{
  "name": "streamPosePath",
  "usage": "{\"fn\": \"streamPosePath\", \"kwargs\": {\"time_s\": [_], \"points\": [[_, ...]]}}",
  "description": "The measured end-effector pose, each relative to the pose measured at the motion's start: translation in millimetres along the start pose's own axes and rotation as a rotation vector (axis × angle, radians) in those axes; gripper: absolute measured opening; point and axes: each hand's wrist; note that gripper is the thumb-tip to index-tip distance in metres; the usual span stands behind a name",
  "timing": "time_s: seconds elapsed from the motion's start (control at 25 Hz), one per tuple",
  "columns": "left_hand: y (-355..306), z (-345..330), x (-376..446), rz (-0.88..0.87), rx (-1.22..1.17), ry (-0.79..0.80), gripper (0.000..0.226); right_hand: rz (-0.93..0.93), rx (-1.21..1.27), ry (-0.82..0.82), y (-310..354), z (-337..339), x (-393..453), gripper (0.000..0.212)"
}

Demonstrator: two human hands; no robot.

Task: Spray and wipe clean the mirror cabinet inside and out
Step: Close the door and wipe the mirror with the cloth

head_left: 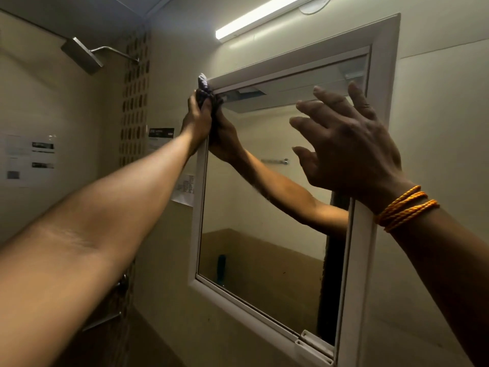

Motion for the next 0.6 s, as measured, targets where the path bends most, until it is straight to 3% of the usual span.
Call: {"fn": "streamPosePath", "kwargs": {"time_s": [0.16, 0.6], "points": [[17, 2, -35, -0.006, -0.117, 0.046, 0.053, -0.021, 0.043, -0.021, 1, 2, -2, 0.048], [92, -4, -145, 0.161, 0.008, 0.064, 0.054, 0.016, 0.092, 0.057, 33, 1, -51, 0.038]]}}
Point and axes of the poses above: each hand's wrist, its own x-axis towards the middle knuckle, its own z-axis out of the back of the hand, y = z × x, and after that the axes turned 5 degrees about x, right-handed
